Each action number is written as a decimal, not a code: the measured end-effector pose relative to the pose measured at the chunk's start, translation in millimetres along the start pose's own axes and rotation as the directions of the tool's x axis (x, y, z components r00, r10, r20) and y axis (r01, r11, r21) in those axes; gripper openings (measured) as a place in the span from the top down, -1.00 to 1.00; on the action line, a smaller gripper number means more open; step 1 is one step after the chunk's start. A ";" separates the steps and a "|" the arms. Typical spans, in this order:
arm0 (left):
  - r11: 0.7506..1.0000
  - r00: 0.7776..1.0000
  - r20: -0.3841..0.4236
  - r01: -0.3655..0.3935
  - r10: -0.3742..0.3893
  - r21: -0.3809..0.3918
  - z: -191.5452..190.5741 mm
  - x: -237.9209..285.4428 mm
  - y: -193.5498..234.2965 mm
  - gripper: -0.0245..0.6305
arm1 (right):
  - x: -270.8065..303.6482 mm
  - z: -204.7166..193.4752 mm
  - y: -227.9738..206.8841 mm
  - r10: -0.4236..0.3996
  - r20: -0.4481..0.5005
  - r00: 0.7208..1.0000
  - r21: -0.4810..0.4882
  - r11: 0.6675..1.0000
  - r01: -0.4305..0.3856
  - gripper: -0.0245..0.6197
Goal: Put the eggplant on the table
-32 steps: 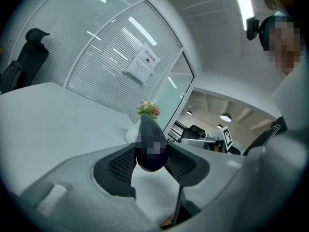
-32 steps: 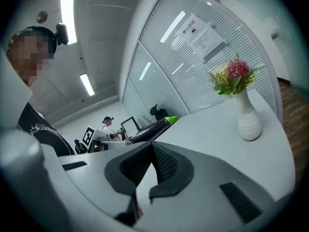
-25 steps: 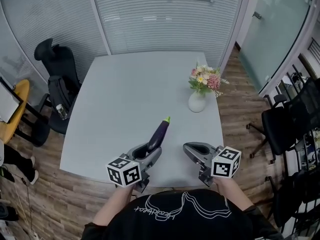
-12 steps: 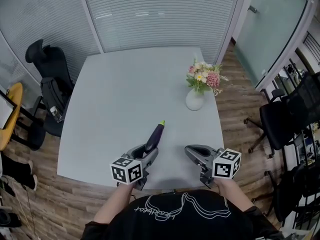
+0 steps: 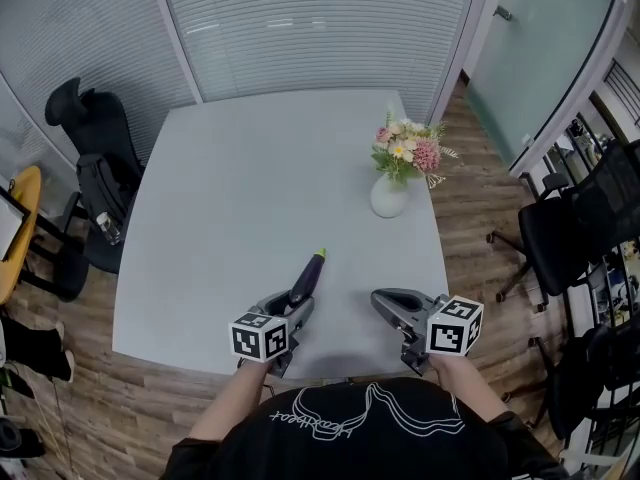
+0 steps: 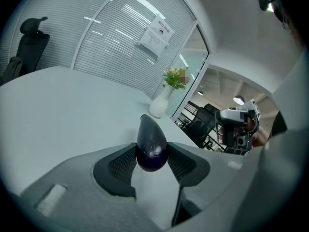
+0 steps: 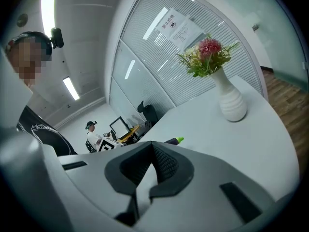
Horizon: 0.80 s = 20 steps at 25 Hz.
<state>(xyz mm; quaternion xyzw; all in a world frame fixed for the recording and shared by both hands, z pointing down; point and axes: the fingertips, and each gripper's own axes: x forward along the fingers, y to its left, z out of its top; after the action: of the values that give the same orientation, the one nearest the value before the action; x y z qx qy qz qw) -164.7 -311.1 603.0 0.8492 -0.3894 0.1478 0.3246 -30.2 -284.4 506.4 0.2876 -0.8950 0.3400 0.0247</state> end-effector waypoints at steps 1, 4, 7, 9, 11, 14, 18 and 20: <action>1.000 1.000 -0.005 0.002 -0.002 -0.002 -2.5 1.2 0.8 0.29 | -1.7 -0.2 -0.3 -0.002 0.004 1.000 0.001 1.000 0.002 0.90; 1.000 1.000 -0.024 0.004 -0.005 -0.001 -11.0 5.2 1.6 0.29 | -9.8 -2.4 -2.1 -0.006 0.019 1.000 0.024 1.000 0.005 0.90; 1.000 0.998 -0.059 -0.012 0.013 0.029 -21.5 10.6 3.6 0.29 | -16.3 -5.1 -6.4 -0.014 0.029 0.999 0.047 0.999 0.013 0.90; 0.998 0.996 -0.086 -0.025 0.030 0.052 -28.5 14.5 5.2 0.29 | -18.3 -6.0 -6.8 -0.022 0.028 0.999 0.044 0.999 0.020 0.90; 0.997 0.993 -0.112 -0.035 0.042 0.062 -35.1 16.8 6.7 0.29 | -19.2 -5.6 -3.1 -0.020 0.030 0.999 0.041 0.999 0.018 0.90; 0.998 0.990 -0.134 -0.039 0.047 0.057 -41.1 16.6 9.0 0.29 | -19.6 -4.9 1.6 -0.015 0.032 0.999 0.041 0.999 0.014 0.90; 0.997 0.988 -0.144 -0.048 0.056 0.057 -44.8 18.0 10.3 0.29 | -21.8 -8.0 0.1 -0.012 0.030 0.999 0.051 0.999 0.011 0.90; 0.997 0.988 -0.147 -0.043 0.051 0.057 -46.5 18.7 9.3 0.29 | -21.9 -10.4 -0.7 -0.009 0.030 1.000 0.062 0.998 0.008 0.90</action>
<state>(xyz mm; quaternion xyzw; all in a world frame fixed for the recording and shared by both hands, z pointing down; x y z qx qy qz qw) -159.5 -295.2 651.2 0.8350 -0.3800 0.2285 0.3259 -13.2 -267.4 509.6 0.2971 -0.8832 0.3630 0.0038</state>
